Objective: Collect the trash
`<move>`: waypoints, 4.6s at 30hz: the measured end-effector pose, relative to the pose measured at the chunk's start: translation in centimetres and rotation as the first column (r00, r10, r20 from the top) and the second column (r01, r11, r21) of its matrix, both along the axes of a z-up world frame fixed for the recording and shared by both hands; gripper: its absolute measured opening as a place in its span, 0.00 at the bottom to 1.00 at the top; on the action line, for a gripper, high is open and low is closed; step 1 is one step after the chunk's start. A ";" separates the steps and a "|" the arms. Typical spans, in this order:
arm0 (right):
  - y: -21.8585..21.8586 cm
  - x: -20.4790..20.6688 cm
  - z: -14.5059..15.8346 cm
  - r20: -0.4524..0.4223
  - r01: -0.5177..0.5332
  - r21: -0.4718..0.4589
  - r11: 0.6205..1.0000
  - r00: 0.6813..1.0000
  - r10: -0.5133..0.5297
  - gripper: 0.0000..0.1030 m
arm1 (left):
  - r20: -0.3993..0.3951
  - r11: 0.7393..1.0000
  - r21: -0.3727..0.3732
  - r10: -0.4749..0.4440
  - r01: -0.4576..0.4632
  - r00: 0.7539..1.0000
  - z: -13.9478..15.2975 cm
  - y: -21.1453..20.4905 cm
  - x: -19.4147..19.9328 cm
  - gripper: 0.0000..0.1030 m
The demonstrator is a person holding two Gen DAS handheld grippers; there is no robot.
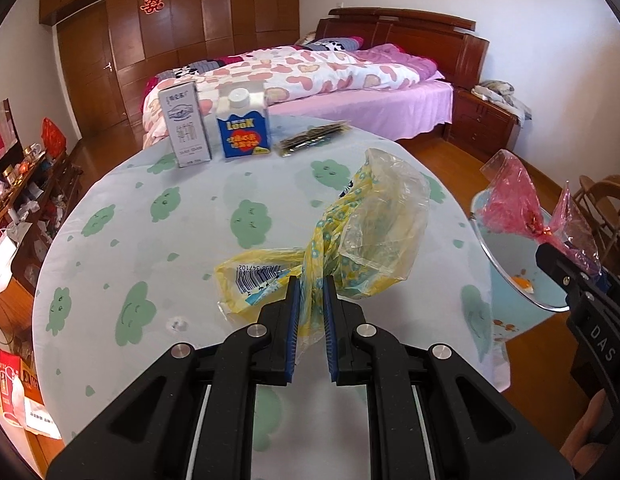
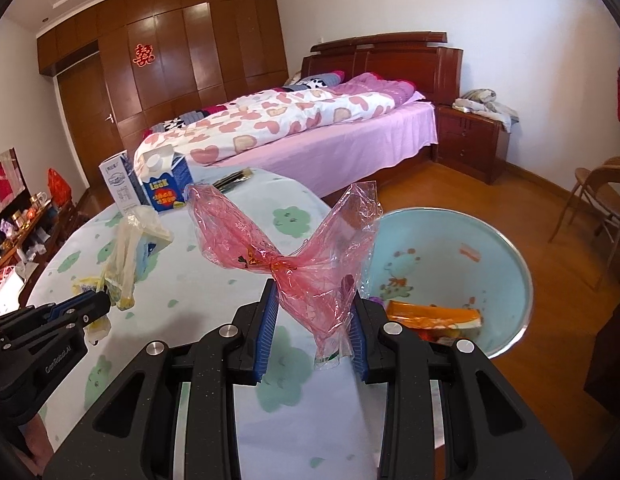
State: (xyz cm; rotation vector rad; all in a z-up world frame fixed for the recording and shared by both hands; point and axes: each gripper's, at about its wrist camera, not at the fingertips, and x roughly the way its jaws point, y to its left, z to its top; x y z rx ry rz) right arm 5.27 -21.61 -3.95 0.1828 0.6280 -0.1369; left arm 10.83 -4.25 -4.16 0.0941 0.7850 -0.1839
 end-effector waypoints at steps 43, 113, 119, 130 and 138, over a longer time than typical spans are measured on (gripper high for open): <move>-11.3 -4.5 0.6 0.031 0.262 0.019 0.965 0.964 -0.263 0.32 | 0.029 0.976 -0.004 -0.216 0.217 0.976 1.5 -11.2 -1.2 0.11; -18.2 -0.2 -2.9 -0.038 0.370 0.191 0.909 0.928 -0.370 0.72 | -0.060 0.979 0.005 -0.203 0.204 0.977 -2.0 -19.8 3.1 0.74; -17.7 -1.2 -2.3 -0.037 0.380 0.179 0.908 0.925 -0.379 0.83 | -0.034 0.979 0.014 -0.203 0.203 0.979 -1.4 -18.1 1.8 0.81; -16.5 -4.0 -1.7 -0.082 0.316 0.165 0.934 0.948 -0.307 0.87 | -0.043 0.986 0.000 -0.167 0.167 0.985 -1.2 -14.1 -0.5 0.84; -13.9 -6.2 -1.3 -0.058 0.280 0.143 0.949 0.960 -0.274 0.88 | -0.024 0.986 -0.027 -0.164 0.163 0.986 -0.1 -11.5 -2.7 0.86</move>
